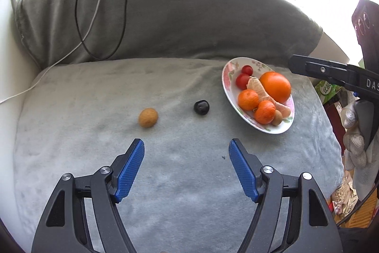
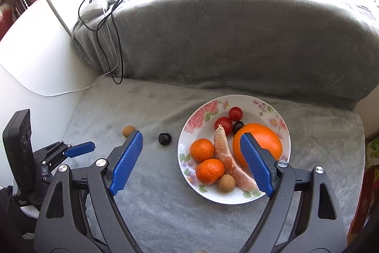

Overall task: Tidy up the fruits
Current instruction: 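Move the left gripper toward the loose brown fruit while the right approaches the dark plum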

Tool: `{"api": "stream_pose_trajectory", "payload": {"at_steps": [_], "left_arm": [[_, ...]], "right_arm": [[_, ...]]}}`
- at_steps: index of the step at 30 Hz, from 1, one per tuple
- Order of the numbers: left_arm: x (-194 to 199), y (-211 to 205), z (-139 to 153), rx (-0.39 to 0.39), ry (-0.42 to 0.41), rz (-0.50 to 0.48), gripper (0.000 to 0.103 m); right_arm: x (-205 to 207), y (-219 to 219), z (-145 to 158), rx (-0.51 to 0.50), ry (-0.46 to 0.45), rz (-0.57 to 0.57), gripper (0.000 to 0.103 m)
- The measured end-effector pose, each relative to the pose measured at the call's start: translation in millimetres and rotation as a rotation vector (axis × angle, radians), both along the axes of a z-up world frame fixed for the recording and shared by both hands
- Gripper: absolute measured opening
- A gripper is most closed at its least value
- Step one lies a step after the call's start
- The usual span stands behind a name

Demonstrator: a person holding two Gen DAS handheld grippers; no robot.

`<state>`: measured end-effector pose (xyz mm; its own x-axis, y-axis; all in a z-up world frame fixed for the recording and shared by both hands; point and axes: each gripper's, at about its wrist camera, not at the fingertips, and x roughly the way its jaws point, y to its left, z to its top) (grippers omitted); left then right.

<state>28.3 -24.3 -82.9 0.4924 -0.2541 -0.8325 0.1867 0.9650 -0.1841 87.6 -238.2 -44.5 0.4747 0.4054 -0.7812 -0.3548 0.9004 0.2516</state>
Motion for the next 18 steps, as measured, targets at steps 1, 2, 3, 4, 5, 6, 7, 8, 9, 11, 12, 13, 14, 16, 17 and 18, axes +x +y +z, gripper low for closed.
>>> {"api": "stream_pose_trajectory", "payload": {"at_steps": [1, 2, 3, 4, 5, 6, 7, 8, 9, 11, 12, 13, 14, 16, 17, 18], "left_arm": [[1.3, 5.3, -1.3, -0.001, 0.002, 0.006, 0.074], [2.7, 10.4, -2.6, -0.002, 0.006, 0.011, 0.074], [4.4, 14.6, -3.9, -0.006, 0.008, 0.012, 0.074], [5.8, 18.7, -4.8, -0.010, 0.009, 0.013, 0.074], [7.1, 22.2, -5.4, -0.012, 0.007, 0.012, 0.074], [8.4, 26.0, -6.3, -0.014, 0.006, 0.010, 0.074], [10.1, 29.2, -7.2, -0.013, 0.006, 0.009, 0.074], [12.2, 32.5, -8.7, -0.013, 0.008, 0.010, 0.074], [14.8, 35.2, -10.7, -0.017, 0.012, 0.010, 0.074], [19.5, 41.1, -14.4, -0.028, 0.017, 0.012, 0.074], [22.1, 43.5, -16.5, -0.032, 0.021, 0.013, 0.074], [24.1, 45.8, -18.5, -0.040, 0.026, 0.013, 0.074], [26.2, 48.2, -20.8, -0.046, 0.030, 0.013, 0.074], [30.9, 51.0, -26.1, -0.057, 0.041, 0.016, 0.072], [33.1, 51.9, -28.5, -0.066, 0.048, 0.017, 0.072], [35.0, 52.8, -30.7, -0.072, 0.051, 0.019, 0.072]], "right_arm": [[-2.3, 4.5, -1.0, -0.001, -0.002, 0.009, 0.087], [-5.3, 9.9, -2.3, -0.004, -0.005, 0.019, 0.087], [-7.7, 15.9, -3.8, -0.011, -0.007, 0.030, 0.087], [-9.5, 21.3, -5.4, -0.018, -0.008, 0.043, 0.087], [-10.9, 26.6, -7.1, -0.022, -0.009, 0.054, 0.086], [-12.0, 31.4, -8.8, -0.025, -0.009, 0.065, 0.086], [-12.5, 36.0, -10.3, -0.027, -0.009, 0.078, 0.087], [-12.5, 40.6, -11.5, -0.028, -0.008, 0.092, 0.087], [-12.4, 45.1, -12.9, -0.032, -0.008, 0.106, 0.087], [-10.1, 53.6, -15.8, -0.048, -0.002, 0.127, 0.087], [-8.8, 57.8, -17.8, -0.056, 0.003, 0.136, 0.087], [-6.8, 61.2, -19.8, -0.065, 0.007, 0.143, 0.087], [-5.0, 64.9, -21.4, -0.075, 0.009, 0.150, 0.086], [-1.3, 72.1, -25.4, -0.095, 0.013, 0.168, 0.086], [0.4, 75.9, -27.5, -0.107, 0.016, 0.177, 0.086], [2.2, 79.7, -29.9, -0.117, 0.020, 0.188, 0.086]]}}
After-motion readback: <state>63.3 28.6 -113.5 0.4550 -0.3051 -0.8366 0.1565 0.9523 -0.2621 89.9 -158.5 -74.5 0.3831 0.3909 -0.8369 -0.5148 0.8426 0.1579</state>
